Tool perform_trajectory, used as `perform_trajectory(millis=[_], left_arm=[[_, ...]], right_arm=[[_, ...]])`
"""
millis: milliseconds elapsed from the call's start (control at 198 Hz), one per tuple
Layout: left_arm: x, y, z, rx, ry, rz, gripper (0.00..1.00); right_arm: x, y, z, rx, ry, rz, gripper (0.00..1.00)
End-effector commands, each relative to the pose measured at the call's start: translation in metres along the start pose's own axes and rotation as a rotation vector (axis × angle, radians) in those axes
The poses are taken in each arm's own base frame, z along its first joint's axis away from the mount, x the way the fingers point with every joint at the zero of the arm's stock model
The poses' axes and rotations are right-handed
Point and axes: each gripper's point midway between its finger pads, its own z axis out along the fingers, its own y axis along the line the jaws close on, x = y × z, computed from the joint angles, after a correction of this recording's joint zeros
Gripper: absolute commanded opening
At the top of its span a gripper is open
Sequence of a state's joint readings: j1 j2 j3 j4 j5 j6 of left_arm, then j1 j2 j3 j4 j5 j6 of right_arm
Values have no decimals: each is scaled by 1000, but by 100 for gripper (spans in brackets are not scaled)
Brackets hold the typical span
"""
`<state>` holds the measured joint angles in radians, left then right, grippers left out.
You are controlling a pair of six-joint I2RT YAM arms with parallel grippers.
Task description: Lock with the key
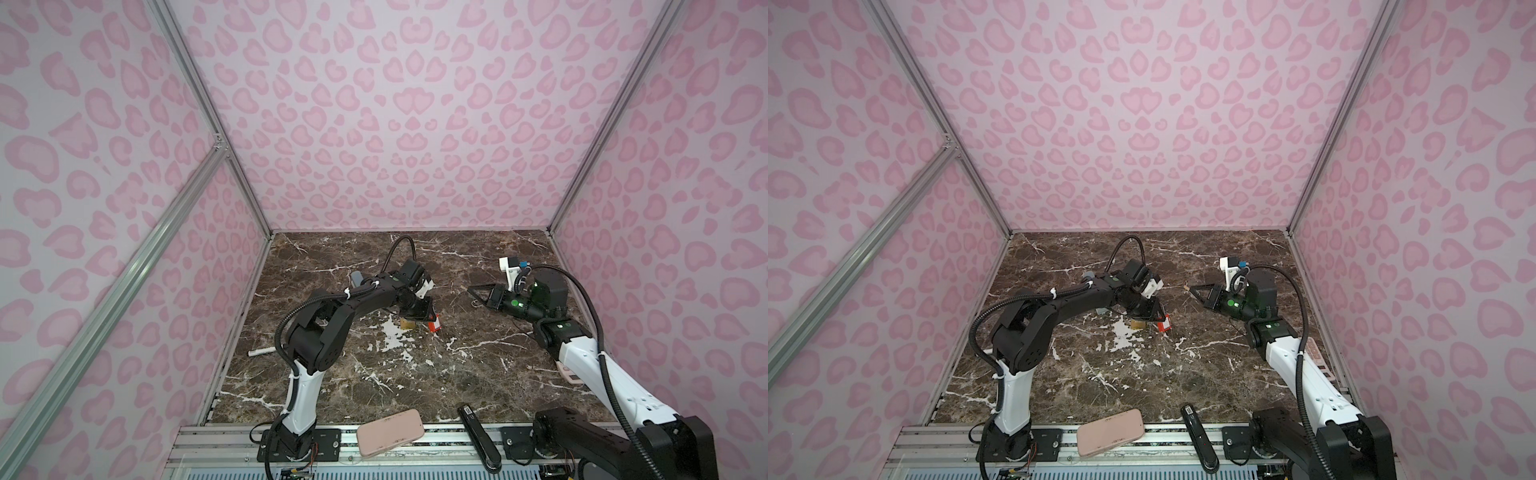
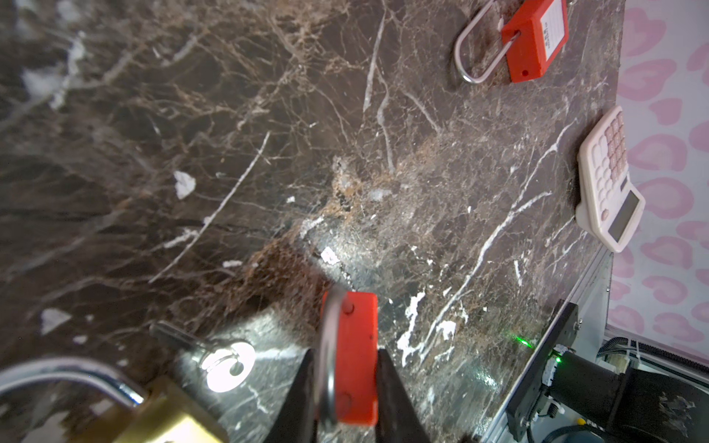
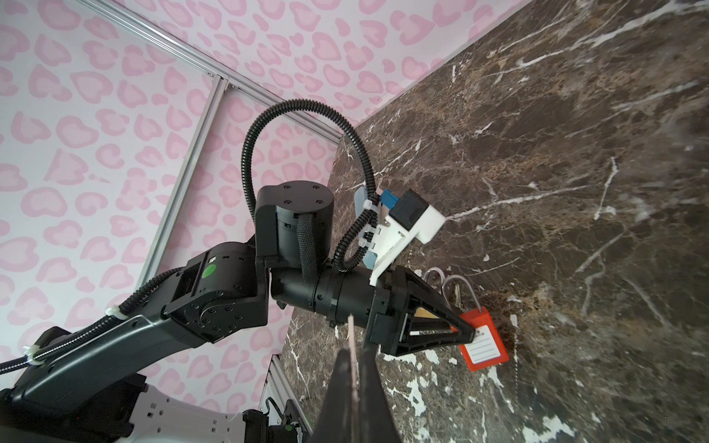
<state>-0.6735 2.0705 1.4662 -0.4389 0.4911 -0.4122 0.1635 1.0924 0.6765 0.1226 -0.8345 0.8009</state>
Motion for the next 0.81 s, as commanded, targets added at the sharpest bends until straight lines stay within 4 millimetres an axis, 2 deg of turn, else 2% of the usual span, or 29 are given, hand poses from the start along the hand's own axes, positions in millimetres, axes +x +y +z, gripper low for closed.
perform_trajectory(millis=[0,232,544,575,802], left_arm=[[0,8,4,-24,9,0,8],[-1,13,6,-36,5,-14,27],[-3,14,8,-33,-6,-29,35],[-4,14,7,-31,-12,-31,40],[-9,11,8,-18,-25,-38,44]], right_arm=[[0,3,0,-14,6,-6,0],[1,3,0,-11,9,-5,0],[0,5,-1,-14,9,-12,0],[0,5,-1,-13,9,-12,0],[1,5,-1,-13,14,-11,0]])
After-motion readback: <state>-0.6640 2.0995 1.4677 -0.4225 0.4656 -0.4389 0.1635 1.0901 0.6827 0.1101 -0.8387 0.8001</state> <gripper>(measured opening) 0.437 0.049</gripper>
